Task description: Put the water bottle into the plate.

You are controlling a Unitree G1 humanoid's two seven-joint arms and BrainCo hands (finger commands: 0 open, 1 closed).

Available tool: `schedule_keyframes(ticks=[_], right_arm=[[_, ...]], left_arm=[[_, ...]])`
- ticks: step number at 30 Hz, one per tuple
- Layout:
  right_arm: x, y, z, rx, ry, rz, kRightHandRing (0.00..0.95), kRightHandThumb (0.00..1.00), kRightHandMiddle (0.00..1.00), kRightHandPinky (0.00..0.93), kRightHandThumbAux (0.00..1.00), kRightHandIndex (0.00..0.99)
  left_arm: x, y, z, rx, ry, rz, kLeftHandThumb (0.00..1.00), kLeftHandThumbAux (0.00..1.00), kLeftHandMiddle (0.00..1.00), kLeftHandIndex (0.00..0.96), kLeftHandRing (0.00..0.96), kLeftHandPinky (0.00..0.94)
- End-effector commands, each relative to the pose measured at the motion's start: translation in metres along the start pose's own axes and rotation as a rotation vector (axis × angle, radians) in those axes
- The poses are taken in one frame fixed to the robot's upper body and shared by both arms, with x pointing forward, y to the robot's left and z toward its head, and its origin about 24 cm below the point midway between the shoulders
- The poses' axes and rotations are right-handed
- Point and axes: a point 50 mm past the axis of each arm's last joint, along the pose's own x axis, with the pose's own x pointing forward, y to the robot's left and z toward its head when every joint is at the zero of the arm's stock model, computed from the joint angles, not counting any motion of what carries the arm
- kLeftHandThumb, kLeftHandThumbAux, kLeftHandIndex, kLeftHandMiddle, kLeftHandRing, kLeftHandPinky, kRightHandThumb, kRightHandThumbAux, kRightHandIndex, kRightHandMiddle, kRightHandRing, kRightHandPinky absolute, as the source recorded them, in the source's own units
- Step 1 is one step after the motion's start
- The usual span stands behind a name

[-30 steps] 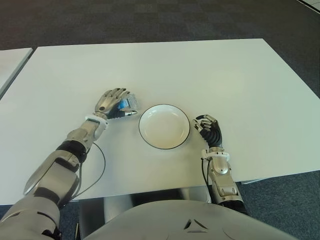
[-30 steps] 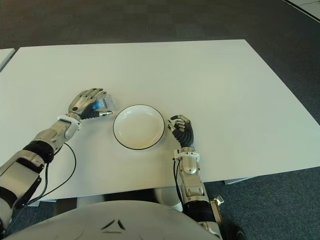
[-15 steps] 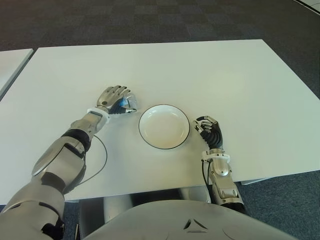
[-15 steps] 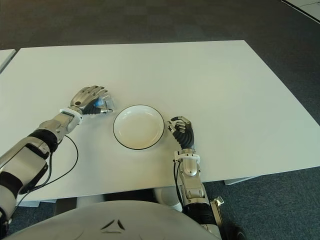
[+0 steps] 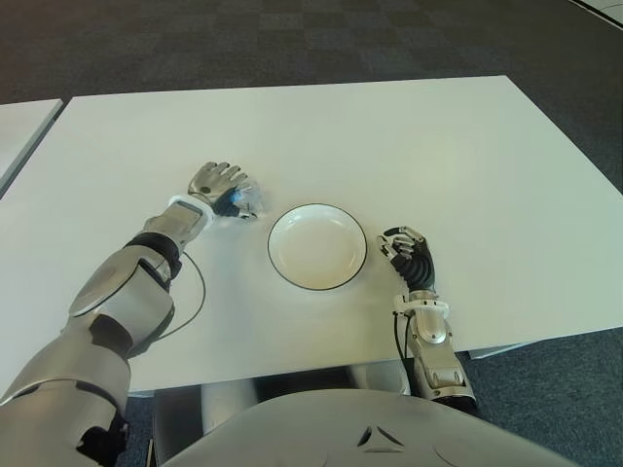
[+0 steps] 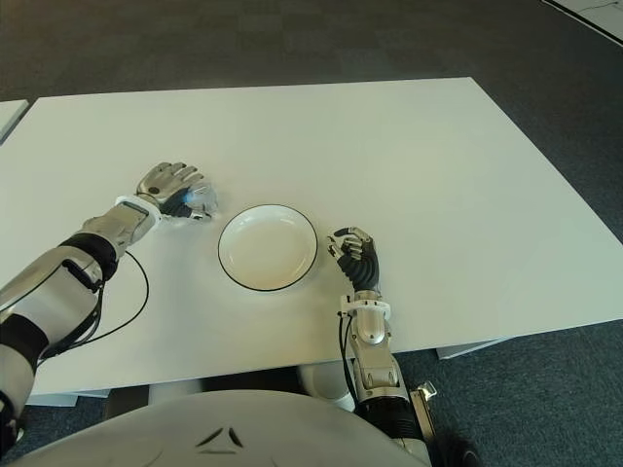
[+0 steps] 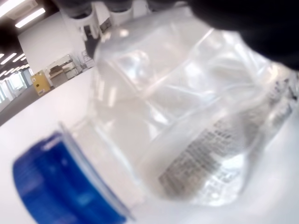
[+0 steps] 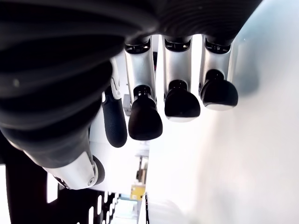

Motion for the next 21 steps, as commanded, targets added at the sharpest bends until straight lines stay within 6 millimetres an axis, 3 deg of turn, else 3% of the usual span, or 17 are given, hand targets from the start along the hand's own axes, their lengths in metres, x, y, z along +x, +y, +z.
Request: schedule_keyframes(ticks=[1, 8, 12, 14, 16, 17, 19, 21], right_arm=[[-0.0013, -0.0007, -0.0027, -0.004, 0.023, -0.008, 0.837, 0.706, 0.828, 0.840, 0.727, 0.437], [-0.0014, -0.0019, -0.0037, -0.001, 0.027, -0.016, 0.837, 0.706, 0.829, 0.839, 0.727, 0.437], [-0.0014, -0.0023, -0.0035, 0.002, 0.023, -0.018, 0.838, 0.706, 0.830, 0.842, 0.727, 0.437], [-0.0012, -0.0025, -0.0032, 0.002, 0.021, -0.020, 0.840, 0.706, 0.830, 0.844, 0.727, 0.437], [-0.0011, -0.0027, -0.0031, 0.002, 0.021, -0.021, 0.841, 0.706, 0.831, 0.844, 0.728, 0.437], [-0.0011, -0.0028, -0.0031, 0.002, 0.022, -0.022, 0.841, 0.706, 0.831, 0.843, 0.728, 0.437], [-0.0010, -0.0029, -0.0031, 0.003, 0.022, -0.023, 0.840, 0.706, 0.832, 0.841, 0.728, 0.437], [-0.0009, -0.0031, -0.0030, 0.003, 0.022, -0.023, 0.840, 0.705, 0.832, 0.840, 0.728, 0.437]], left_arm=[[-0.0182, -0.0513, 0.0182, 0.026, -0.042, -0.272, 0.587, 0.270, 0.000, 0.000, 0.000, 0.000], [-0.0170, -0.0500, 0.0154, -0.056, 0.002, -0.301, 0.575, 0.325, 0.000, 0.000, 0.000, 0.034], [-0.0167, -0.0491, 0.0112, -0.146, 0.060, -0.297, 0.580, 0.372, 0.000, 0.000, 0.017, 0.131], [-0.0167, -0.0489, 0.0089, -0.194, 0.095, -0.292, 0.620, 0.406, 0.076, 0.012, 0.117, 0.245], [-0.0164, -0.0492, 0.0095, -0.225, 0.123, -0.286, 0.665, 0.447, 0.163, 0.084, 0.209, 0.320], [-0.0164, -0.0496, 0.0098, -0.233, 0.135, -0.280, 0.673, 0.454, 0.178, 0.103, 0.223, 0.330], [-0.0166, -0.0498, 0.0098, -0.239, 0.145, -0.272, 0.700, 0.481, 0.245, 0.244, 0.280, 0.365], [-0.0165, -0.0495, 0.0099, -0.244, 0.151, -0.261, 0.711, 0.494, 0.277, 0.299, 0.305, 0.382]])
